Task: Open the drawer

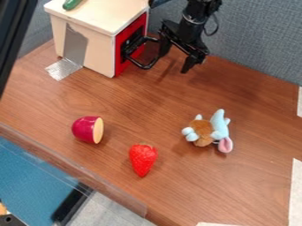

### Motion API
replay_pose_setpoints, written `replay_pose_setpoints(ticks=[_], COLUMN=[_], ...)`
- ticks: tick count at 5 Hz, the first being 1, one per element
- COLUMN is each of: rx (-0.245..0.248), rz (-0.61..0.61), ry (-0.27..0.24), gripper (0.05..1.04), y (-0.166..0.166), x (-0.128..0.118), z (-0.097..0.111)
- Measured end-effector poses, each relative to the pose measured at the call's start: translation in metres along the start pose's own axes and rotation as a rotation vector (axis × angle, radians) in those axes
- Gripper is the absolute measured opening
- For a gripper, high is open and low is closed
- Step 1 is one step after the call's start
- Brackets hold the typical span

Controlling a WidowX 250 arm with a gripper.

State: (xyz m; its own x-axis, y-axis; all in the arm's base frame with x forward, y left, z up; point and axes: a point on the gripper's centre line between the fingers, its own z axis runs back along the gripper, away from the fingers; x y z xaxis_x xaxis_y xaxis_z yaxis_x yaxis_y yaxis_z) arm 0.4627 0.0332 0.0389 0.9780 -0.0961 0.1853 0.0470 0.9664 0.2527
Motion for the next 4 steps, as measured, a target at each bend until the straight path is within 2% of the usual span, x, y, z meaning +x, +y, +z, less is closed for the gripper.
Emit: replay_pose_setpoints(ticks=[2, 4], rx=[-0.015, -0.002], rz=[0.059, 0.053], ry=[-0.061, -0.043], gripper=[0.999, 0.999], y=[0.018, 0.020], x=[-0.003, -0.013], z=[0.023, 0.019])
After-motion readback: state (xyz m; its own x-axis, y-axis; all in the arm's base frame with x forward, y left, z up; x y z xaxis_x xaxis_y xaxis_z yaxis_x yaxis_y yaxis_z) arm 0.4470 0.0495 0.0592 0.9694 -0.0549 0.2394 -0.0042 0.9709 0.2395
